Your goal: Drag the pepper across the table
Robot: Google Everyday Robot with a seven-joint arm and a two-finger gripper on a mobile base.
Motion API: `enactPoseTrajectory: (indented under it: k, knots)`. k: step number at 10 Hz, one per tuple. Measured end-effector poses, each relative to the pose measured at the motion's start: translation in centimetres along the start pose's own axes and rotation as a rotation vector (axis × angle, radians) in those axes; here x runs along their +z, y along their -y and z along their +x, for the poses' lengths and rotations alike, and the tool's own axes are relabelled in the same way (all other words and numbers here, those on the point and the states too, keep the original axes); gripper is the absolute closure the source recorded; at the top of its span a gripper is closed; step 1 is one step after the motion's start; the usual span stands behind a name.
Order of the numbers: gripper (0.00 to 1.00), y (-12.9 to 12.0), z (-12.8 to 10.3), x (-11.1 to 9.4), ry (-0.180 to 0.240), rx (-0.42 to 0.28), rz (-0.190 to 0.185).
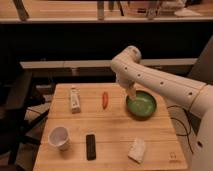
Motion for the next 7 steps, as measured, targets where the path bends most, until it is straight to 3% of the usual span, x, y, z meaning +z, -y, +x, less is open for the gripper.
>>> enactPoseTrajectory:
  k: [7]
  knots:
    - [0.2, 1.5, -0.8, 1.9, 0.018, -0.094, 0.005]
